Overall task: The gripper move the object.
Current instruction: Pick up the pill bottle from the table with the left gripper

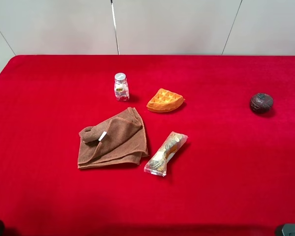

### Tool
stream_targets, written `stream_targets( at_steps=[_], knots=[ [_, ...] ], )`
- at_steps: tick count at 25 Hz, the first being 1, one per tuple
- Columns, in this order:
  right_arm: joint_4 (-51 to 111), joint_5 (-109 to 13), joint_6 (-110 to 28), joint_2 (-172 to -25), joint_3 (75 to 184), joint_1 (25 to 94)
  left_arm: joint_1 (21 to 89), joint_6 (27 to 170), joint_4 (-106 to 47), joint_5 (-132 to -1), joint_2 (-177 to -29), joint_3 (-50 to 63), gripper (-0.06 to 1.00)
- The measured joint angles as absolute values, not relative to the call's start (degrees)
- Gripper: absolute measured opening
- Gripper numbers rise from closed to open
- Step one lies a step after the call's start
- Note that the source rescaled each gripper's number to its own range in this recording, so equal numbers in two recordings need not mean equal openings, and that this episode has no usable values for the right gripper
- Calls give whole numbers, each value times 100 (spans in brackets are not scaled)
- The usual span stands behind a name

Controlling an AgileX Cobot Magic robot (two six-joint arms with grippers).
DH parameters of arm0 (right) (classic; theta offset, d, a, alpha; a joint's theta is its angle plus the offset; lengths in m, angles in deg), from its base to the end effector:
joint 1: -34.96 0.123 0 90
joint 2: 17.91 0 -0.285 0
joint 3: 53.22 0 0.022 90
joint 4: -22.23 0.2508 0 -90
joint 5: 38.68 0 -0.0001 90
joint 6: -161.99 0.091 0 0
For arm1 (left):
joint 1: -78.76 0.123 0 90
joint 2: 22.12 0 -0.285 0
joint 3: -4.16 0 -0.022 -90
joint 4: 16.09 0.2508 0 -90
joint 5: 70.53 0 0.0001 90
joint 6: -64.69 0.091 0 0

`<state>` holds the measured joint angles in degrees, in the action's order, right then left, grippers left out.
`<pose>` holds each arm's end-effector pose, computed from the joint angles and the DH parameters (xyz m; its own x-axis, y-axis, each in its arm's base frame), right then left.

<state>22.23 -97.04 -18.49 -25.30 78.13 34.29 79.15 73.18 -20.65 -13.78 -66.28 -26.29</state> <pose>-0.0041 0.0000 0.2803 -0.4132 -0.0035 -0.9107 0.0082 0.9999 -0.0076 0.0997 -0.0054 0.3493 -0.6516 0.0996 -0.7520 0.1117 0.9931 0.0348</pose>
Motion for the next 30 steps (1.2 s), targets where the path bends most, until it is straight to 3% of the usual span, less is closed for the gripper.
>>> stream_targets(
  at_steps=[7,20,30],
  knots=[
    [2223,-9704,-1849,-2530,7813,3429,7693,7318,-2065,-1437,-7425,-2528,96],
    [2223,-9704,-1849,-2530,7813,3429,7683,7217,-2497,-1304,-9203,-1340,94],
    [2223,-9704,-1849,-2530,7813,3429,6658,7211,-2648,-1281,-10537,-582,92]
  ],
)
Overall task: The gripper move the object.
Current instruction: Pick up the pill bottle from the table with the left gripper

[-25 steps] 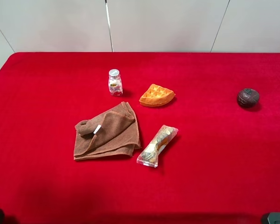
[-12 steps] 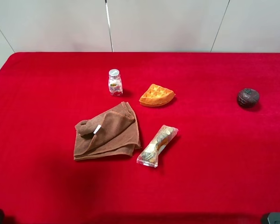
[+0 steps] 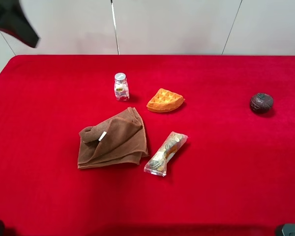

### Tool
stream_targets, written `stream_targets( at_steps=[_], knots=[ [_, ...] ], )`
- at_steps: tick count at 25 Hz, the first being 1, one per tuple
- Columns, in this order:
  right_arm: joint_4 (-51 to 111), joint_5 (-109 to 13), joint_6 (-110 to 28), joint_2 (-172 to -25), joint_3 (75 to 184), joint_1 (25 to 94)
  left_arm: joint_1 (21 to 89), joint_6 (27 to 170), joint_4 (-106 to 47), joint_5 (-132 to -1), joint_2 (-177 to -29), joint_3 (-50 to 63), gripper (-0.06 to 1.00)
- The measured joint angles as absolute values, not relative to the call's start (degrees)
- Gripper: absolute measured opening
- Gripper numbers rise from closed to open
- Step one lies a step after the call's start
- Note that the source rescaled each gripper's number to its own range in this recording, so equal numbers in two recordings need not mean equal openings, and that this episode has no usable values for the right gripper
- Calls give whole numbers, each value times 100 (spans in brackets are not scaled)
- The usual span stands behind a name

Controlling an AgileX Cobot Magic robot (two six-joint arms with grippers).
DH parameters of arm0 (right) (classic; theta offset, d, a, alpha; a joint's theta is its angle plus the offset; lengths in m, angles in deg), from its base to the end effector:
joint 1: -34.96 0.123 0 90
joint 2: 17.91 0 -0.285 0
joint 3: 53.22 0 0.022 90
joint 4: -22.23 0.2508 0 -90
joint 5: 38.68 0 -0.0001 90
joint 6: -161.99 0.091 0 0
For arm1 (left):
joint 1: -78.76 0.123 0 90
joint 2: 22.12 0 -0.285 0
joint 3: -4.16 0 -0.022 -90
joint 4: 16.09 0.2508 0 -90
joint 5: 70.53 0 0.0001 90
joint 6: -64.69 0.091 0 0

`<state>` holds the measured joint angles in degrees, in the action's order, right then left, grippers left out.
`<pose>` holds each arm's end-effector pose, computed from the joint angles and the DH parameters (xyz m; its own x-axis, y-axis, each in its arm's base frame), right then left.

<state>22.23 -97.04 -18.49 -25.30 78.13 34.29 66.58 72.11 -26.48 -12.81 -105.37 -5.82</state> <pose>-0.0041 0.0000 0.2803 -0.4132 -0.0035 -0.9107 0.0082 0.9999 -0.0076 0.2535 -0.0689 0.3355 -0.8415 0.2139 -0.4961 0.3089 0.9439 -0.1170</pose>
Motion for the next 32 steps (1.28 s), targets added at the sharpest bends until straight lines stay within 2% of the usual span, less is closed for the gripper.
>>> stream_targets(
  at_steps=[6,19,32],
  knots=[
    [2223,-9704,-1849,-2530,7813,3429,6076,7211,-2660,-1275,-11127,-294,91],
    [2223,-9704,-1849,-2530,7813,3429,6003,7237,-2529,-935,-12298,453,90],
    [2223,-9704,-1849,-2530,7813,3429,5299,7193,-1975,-845,-13826,1637,90]
  ],
)
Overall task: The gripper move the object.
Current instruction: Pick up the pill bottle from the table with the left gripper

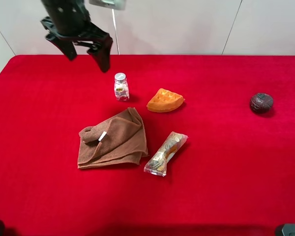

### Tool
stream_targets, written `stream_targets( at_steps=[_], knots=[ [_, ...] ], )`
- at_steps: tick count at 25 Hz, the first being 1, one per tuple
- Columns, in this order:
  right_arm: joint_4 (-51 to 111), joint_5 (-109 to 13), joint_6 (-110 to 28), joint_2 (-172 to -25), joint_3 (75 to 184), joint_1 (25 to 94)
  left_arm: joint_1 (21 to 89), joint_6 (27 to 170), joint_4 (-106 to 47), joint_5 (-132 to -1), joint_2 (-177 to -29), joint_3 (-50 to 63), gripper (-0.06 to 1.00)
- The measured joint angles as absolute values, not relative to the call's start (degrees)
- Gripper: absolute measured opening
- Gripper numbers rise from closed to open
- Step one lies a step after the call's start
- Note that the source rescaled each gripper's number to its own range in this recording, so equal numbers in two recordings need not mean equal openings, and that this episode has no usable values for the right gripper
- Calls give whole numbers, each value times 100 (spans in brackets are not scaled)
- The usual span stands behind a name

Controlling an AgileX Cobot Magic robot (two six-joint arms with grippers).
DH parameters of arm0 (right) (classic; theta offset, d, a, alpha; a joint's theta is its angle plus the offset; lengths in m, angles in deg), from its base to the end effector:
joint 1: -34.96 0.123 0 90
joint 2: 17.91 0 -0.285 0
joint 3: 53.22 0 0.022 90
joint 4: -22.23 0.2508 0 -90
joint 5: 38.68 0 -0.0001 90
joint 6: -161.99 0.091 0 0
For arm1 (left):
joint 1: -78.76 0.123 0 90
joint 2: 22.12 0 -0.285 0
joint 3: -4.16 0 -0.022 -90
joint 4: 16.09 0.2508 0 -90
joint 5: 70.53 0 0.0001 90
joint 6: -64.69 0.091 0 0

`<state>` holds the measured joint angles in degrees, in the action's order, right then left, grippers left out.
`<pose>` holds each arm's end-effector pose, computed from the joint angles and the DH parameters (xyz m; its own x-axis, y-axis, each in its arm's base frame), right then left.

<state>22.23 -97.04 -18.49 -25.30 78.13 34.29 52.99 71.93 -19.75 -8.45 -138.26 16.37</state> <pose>-0.0041 0.0000 0.2803 -0.4132 -0.0035 -0.9107 0.0082 0.9999 -0.0076 0.3546 -0.1769 0.2517 -0.8266 0.5058 -0.2467 0.5284 0.8484 -0.0311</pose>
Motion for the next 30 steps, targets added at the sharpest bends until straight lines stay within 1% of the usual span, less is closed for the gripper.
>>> stream_targets(
  at_steps=[10,30],
  knots=[
    [2253,-9704,-1849,-2530,7813,3429,5065,7062,-1868,-877,-14876,2264,90],
    [2264,-9704,-1849,-2530,7813,3429,4906,7062,-1781,-1850,-15758,2331,90]
  ],
)
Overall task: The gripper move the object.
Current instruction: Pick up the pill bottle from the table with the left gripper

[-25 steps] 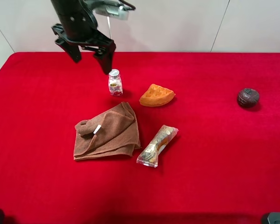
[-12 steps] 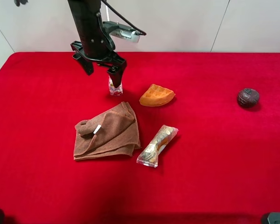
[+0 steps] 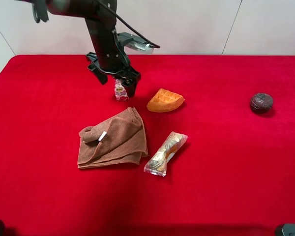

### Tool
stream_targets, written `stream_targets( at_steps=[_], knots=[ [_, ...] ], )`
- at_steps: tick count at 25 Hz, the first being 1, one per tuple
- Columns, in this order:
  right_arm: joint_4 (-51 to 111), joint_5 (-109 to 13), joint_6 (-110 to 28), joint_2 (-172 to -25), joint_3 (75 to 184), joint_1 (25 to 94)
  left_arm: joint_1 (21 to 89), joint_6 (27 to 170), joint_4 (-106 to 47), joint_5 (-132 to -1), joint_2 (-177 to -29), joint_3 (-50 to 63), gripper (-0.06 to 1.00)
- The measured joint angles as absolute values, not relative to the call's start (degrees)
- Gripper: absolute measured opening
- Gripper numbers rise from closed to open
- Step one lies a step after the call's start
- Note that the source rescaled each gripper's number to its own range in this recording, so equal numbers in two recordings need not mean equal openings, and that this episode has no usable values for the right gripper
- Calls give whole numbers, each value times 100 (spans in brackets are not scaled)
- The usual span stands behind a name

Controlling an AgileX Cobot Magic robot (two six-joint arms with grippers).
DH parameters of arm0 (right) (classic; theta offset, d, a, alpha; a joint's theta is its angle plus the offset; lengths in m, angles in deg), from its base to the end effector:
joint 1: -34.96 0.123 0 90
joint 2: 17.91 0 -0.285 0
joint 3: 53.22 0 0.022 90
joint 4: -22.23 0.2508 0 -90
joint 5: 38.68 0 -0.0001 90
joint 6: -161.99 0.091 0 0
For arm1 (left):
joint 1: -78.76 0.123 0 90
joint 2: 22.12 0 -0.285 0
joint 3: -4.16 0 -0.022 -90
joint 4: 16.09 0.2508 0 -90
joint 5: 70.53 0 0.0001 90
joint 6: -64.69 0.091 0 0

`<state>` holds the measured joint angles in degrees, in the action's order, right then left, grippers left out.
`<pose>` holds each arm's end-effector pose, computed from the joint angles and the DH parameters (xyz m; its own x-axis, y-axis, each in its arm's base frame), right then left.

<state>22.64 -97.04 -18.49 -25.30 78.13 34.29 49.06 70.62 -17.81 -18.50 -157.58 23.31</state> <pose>-0.0041 0.0006 0.2803 -0.4131 0.0002 -0.9107 0.0042 1.0000 -0.0017 0.3950 -0.2278 0.1423 -0.8052 0.5570 -0.2036 0.5699 0.8217 -0.0059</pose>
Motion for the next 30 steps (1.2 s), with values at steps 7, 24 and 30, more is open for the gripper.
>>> stream_targets(
  at_steps=[7,24,30],
  knots=[
    [2270,-9704,-1849,-2530,7813,3429,4900,7062,-1766,-2019,-16053,2366,90],
    [2270,-9704,-1849,-2530,7813,3429,4835,7062,-1772,-2354,-16116,2367,3],
    [2270,-9704,-1849,-2530,7813,3429,4835,7062,-1772,-2354,-16116,2367,0]
  ],
)
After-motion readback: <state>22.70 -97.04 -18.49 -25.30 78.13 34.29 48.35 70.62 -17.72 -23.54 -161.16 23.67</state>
